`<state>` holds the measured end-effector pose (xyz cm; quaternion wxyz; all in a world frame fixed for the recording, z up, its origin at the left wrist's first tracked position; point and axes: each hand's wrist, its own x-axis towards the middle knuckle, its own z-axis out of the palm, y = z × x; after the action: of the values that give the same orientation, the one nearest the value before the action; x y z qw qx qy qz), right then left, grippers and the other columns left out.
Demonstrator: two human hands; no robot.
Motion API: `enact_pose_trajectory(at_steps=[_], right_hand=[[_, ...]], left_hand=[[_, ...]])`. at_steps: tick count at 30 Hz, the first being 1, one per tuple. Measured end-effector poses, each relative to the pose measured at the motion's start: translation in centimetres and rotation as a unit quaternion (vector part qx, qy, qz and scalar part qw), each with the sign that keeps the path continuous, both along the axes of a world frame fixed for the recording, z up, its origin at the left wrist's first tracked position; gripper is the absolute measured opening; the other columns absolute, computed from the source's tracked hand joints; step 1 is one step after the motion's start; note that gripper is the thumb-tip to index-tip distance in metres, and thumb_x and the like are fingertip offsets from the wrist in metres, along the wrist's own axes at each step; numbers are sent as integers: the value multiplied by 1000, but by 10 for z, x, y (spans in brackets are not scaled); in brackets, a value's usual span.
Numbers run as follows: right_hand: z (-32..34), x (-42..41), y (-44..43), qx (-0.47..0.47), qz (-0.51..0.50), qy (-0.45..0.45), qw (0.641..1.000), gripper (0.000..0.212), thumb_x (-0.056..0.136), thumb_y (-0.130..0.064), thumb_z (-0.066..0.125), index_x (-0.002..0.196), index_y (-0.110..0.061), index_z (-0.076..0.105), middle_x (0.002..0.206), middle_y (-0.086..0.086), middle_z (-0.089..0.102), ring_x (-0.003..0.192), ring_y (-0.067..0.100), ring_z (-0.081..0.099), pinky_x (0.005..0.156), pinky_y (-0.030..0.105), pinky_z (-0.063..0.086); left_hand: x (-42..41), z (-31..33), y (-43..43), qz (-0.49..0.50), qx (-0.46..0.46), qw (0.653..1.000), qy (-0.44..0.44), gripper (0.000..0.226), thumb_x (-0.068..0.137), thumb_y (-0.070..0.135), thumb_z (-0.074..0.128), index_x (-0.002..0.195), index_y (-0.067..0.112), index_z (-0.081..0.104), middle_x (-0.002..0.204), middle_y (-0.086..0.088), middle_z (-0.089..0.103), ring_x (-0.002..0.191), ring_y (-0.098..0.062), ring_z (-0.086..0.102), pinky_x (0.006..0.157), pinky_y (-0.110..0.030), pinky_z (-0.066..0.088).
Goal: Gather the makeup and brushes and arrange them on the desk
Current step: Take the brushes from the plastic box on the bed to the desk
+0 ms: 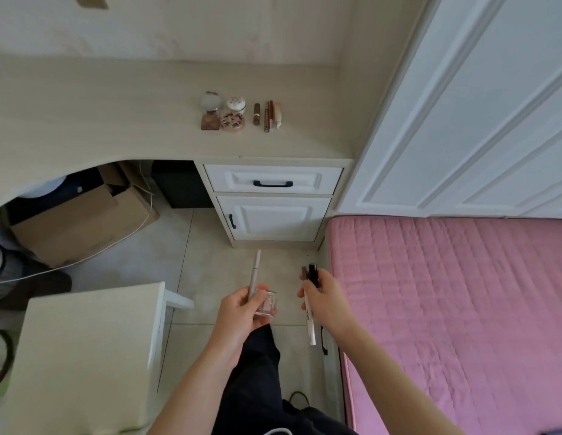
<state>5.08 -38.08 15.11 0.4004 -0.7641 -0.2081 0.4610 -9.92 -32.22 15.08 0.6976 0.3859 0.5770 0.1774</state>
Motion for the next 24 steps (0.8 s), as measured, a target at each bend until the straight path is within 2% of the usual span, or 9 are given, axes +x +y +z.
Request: enact_pose_trajectory(at_steps=[3,7,12,15,18,24], right_hand=[[3,7,43,-3,-6,-5,1000,15,95,-12,43,102,-19,55,80,1,62,63,14,57,56,25,48],[8,16,101,-13,-19,-6,1000,16,96,-12,43,106,-16,55,81,2,62,64,15,56,55,24,48],[12,27,159,-24,-49,0,999,17,95,-11,43,107,-15,55,81,2,62,63,15,55,52,21,45],[14,37,184,-32,-71,-3,997,15,96,-12,43,106,-16,54,81,2,62,63,15,55,52,22,44],[17,51,209,-25,-87,-3,996,13,97,-17,44,103,-14,55,81,2,62,63,15,55,53,23,44],[12,94,261,-37,-77,-12,996,17,96,-12,43,109,-14,54,83,2,64,60,13,55,51,20,42]], left_hand=[[9,5,49,-23,13,1000,10,14,94,15,57,103,12,68,97,-14,70,89,-30,69,70,-30,57],[17,8,117,-65,43,996,40,15,94,15,57,102,17,70,97,-8,71,86,-20,66,74,-32,55],[33,5,186,-84,49,995,35,14,93,15,60,102,16,70,94,-8,70,86,-22,67,76,-33,57],[49,2,215,-85,56,994,35,11,93,13,59,96,16,70,91,-9,69,82,-20,65,76,-35,57],[67,0,238,-95,53,993,36,12,94,12,57,95,18,68,95,-9,68,87,-22,66,76,-34,58],[117,-8,280,-109,58,991,51,12,95,15,56,101,14,66,97,-8,68,86,-22,66,65,-28,55]])
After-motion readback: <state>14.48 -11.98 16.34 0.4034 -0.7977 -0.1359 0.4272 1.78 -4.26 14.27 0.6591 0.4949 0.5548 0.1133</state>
